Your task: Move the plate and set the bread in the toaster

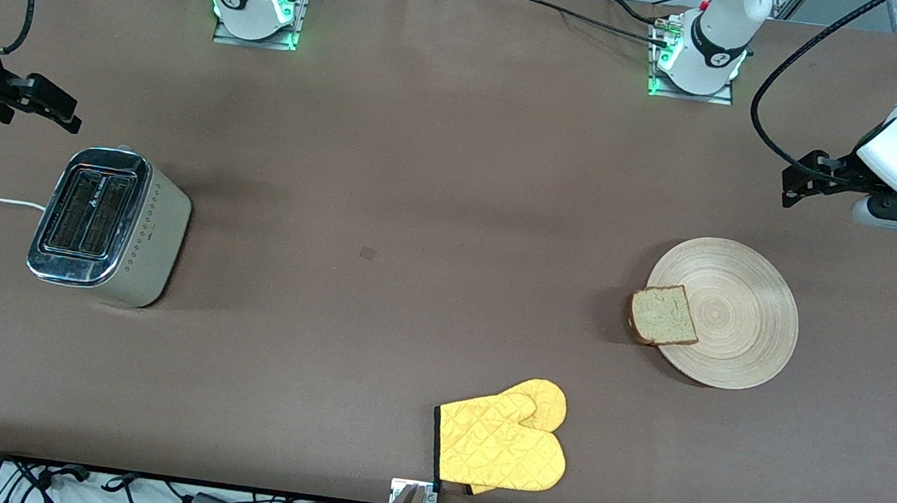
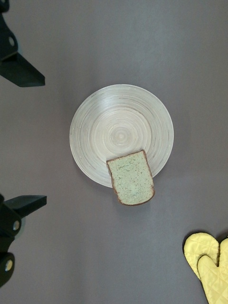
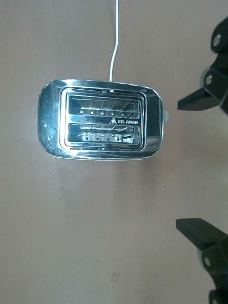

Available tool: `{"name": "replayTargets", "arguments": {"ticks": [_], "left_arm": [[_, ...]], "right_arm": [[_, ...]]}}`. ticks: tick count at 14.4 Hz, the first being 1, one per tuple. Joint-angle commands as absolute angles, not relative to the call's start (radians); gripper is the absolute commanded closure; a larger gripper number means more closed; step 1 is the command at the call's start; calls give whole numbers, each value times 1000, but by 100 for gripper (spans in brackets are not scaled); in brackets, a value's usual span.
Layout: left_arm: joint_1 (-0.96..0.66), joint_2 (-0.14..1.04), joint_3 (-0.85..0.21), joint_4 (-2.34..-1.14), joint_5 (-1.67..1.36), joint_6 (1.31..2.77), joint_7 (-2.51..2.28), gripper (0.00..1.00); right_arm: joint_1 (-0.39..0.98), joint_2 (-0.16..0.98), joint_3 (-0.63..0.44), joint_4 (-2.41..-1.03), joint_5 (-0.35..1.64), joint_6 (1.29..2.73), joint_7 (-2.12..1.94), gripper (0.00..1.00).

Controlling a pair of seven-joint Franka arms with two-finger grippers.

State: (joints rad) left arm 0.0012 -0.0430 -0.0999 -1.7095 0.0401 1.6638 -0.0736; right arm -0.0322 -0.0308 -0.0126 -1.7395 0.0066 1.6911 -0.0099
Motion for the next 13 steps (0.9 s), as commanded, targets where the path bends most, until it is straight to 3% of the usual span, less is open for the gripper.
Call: {"name": "replayTargets", "arguments": {"ticks": [1,13], "left_arm": [[5,-28,-104,-1675,60,1638,-72,0],[5,-28,-104,-1675,60,1638,-72,0]], "right_arm": [[-26,-32,-6,-1736,-8,1681,-15,0],[-28,-28,3,-1726,-26,1675,-3,0]]}}
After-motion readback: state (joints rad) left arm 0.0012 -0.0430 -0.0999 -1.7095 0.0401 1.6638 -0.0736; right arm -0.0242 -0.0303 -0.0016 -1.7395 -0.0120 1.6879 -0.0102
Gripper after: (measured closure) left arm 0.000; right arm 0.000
